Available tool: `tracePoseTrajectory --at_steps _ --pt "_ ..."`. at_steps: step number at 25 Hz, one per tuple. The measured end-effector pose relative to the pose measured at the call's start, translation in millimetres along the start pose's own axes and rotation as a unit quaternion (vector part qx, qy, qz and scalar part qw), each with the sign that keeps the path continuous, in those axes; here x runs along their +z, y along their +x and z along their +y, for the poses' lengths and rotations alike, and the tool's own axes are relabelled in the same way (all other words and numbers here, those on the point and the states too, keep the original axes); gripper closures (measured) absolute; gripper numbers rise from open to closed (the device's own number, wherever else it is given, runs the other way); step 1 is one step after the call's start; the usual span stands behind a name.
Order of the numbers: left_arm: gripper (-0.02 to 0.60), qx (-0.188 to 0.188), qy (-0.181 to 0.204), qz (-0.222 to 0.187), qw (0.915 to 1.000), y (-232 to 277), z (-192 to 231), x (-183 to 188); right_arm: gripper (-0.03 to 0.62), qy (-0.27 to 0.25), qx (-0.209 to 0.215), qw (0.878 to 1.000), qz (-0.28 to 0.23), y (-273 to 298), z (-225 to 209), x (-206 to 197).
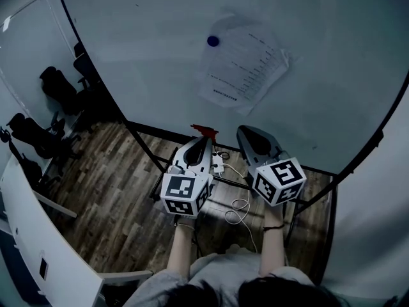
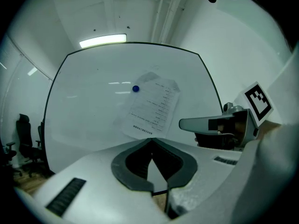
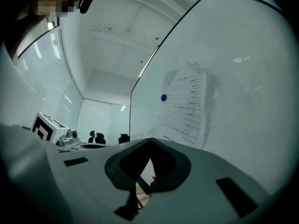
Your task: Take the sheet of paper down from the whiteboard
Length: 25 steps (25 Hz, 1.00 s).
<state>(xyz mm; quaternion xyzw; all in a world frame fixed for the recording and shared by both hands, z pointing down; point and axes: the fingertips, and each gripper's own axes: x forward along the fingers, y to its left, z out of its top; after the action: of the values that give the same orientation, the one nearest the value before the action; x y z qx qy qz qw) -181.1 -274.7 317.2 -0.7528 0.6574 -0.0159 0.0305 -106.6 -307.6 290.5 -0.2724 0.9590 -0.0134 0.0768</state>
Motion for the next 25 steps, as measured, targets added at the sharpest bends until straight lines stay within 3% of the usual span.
tracePoseTrajectory --at_steps 8,16,22,25 --pt "0.577 -0.007 0.025 -0.022 0.9994 31 17 32 0.594 -0.001 -0.04 0.999 -0.035 9 -28 21" --pt "0.575 -0.026 0.072 -0.05 0.9958 75 32 73 0.592 -0.007 -0.112 0.991 -0.071 9 -69 47" --pt "0.572 -0.033 0.108 -0.06 0.9919 99 36 90 0.591 -0.012 -0.147 0.987 -0.07 12 -88 52" --pt "0.566 -0.035 0.117 -0.068 0.9902 107 38 100 0.536 -0.017 -0.148 0.987 -0.067 15 -91 55"
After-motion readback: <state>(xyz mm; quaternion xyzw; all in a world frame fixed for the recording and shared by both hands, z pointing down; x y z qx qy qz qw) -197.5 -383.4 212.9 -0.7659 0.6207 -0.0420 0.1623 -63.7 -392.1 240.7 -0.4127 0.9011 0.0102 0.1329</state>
